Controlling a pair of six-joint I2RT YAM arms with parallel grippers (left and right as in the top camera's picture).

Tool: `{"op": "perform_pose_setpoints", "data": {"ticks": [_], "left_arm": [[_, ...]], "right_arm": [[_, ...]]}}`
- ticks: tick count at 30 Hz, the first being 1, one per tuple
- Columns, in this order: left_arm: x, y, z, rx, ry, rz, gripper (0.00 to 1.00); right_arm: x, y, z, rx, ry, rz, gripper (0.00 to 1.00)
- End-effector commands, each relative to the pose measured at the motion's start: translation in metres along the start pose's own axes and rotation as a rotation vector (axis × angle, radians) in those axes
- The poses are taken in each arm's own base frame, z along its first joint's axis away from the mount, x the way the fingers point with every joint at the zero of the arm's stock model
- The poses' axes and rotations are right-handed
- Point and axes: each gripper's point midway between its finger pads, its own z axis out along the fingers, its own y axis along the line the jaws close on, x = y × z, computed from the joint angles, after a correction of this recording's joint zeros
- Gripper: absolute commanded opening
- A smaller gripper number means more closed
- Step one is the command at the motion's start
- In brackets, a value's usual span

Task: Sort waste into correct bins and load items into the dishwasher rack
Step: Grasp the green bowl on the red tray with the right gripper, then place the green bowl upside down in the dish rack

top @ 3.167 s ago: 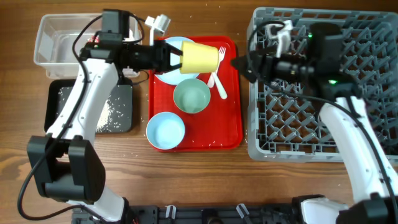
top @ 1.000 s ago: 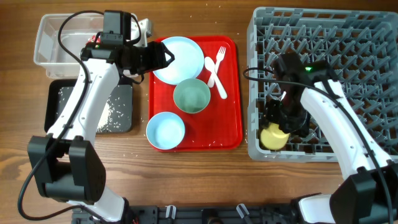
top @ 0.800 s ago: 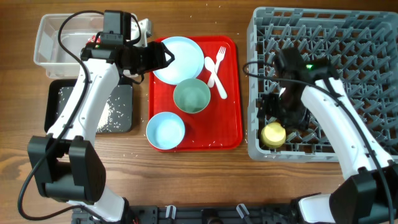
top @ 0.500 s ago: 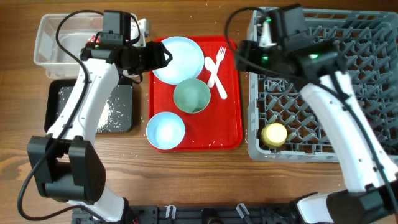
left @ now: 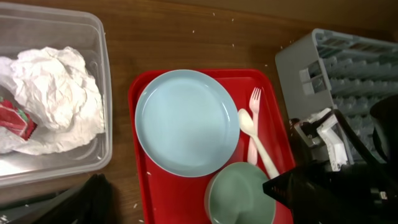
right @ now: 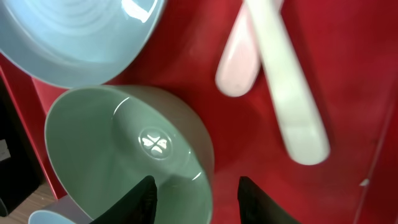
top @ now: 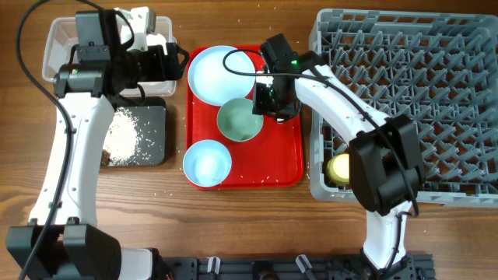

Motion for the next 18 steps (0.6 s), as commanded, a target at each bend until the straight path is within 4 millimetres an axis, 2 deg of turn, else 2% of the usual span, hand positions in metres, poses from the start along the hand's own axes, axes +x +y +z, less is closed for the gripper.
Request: {"op": "perform_pose_setpoints", "data": {"ticks": [1, 7, 8, 9, 10, 15, 16, 18], "left_arm": [[-0.001, 0.001, -0.001, -0.01, 0.002, 0.037, 1.0], [0.006, 0.002, -0.001, -0.011, 0.03, 0.025, 1.0], [0.006, 0.002, -0.001, -0.012, 0.03, 0.025, 1.0], [0.006, 0.002, -0.001, -0.012, 0.03, 0.025, 1.0], [0.006, 0.002, -0.001, -0.012, 0.03, 0.025, 1.0], [0.006, 0.002, -0.001, -0.011, 0.03, 0.025, 1.0], [0.006, 0.002, -0.001, -0.012, 0.03, 0.025, 1.0], [0.006, 0.002, -0.001, -0.011, 0.03, 0.025, 1.0]], "right_arm": [[0.01, -0.001, 0.022, 0.021, 0.041, -0.001, 0.42], [0.008, -0.001, 0.028, 0.02, 0.039, 0.011, 0.34], [0.008, -0.001, 0.028, 0.021, 0.039, 0.011, 0.27], [0.008, -0.002, 0.028, 0.024, 0.038, 0.012, 0.09], [0.008, -0.001, 0.028, 0.023, 0.037, 0.01, 0.04], [0.006, 0.002, 0.026, 0.006, 0.034, 0.006, 0.04], [0.003, 0.003, 0.021, -0.002, 0.024, -0.01, 0.04], [-0.008, 0.009, -0.009, -0.023, -0.033, -0.042, 0.04]]}}
